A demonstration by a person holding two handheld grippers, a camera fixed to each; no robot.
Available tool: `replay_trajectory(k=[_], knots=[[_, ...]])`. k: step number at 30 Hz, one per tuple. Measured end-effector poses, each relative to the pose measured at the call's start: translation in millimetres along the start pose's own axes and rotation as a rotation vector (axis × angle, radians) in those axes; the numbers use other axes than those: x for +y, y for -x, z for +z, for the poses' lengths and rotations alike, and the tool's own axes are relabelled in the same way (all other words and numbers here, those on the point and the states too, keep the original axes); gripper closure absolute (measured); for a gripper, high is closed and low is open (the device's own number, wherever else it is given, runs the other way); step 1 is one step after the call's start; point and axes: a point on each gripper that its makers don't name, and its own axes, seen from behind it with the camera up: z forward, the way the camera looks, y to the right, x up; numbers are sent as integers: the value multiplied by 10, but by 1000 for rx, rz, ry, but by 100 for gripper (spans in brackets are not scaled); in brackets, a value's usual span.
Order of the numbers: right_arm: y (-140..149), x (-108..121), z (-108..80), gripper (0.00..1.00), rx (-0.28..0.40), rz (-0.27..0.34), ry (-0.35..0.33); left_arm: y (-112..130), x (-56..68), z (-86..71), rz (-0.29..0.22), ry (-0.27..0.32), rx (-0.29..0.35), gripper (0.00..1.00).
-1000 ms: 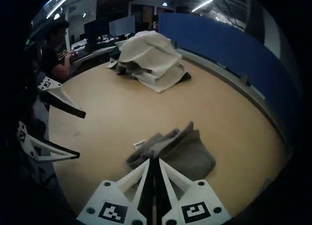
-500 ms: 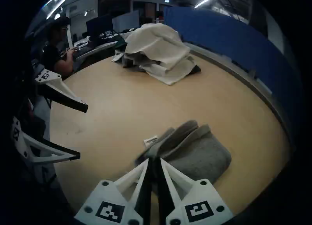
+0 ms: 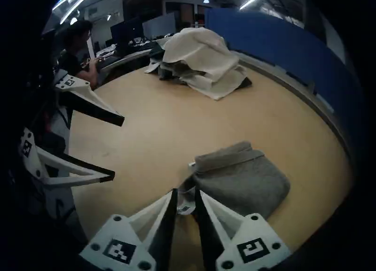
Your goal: Fold towel
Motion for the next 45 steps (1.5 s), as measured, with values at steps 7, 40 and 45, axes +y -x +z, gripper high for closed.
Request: replay_trajectory(k=[7,40,45], knots=[[-82,176,-132,22,40,28,64,-9,-3,-4,1,-2,2,3],[810,628,-344,69,-71,209,234,-89,97,40,31,1,6,3],[827,651,-355,83,-73,219,237,-97,99,36,33,-1,6,3]])
